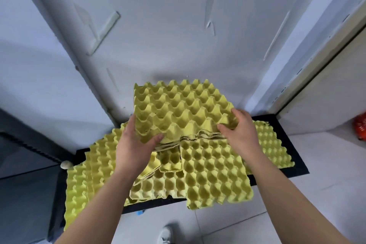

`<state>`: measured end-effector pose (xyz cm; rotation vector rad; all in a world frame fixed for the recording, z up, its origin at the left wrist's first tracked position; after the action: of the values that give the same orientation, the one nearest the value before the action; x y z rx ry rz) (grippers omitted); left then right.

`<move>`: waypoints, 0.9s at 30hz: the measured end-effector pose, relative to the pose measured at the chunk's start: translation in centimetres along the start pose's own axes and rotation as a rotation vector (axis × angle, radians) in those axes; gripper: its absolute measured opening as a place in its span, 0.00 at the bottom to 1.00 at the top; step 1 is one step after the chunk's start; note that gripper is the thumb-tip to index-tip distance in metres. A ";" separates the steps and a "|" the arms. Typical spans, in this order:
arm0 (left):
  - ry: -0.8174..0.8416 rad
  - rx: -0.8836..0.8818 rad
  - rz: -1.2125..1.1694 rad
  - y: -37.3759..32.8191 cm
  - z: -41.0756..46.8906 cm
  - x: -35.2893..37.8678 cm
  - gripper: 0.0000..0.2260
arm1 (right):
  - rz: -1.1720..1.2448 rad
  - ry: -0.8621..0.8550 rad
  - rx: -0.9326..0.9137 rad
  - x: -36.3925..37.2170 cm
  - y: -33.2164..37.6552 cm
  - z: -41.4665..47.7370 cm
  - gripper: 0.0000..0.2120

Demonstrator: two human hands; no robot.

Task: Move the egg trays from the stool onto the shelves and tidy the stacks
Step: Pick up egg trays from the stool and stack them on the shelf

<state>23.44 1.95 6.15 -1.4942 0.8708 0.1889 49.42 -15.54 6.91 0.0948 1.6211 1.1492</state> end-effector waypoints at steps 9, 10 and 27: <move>-0.238 0.021 -0.157 -0.8 -7.8 -8.8 0.38 | 0.084 -0.006 -0.221 -2.6 8.7 -4.1 0.30; -0.272 0.032 -0.158 -0.7 -9.0 -10.0 0.38 | 0.101 0.001 -0.247 -2.7 9.6 -4.8 0.30; -0.708 0.179 -0.276 3.2 -23.6 -35.0 0.32 | 0.324 -0.049 -0.681 -1.3 33.9 -18.5 0.26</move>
<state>-11.84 -5.29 28.37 -1.2318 0.1083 0.3934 19.43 -9.91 30.56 -0.0593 1.1193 1.8778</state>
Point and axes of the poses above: each hand's wrist, its own z-axis towards the middle knuckle, its own x-axis out of the palm, y = z × x, the point moved 10 cm from there along z, towards the middle knuckle, and after that the axes turned 2 degrees about -x, right-handed, at the moved point
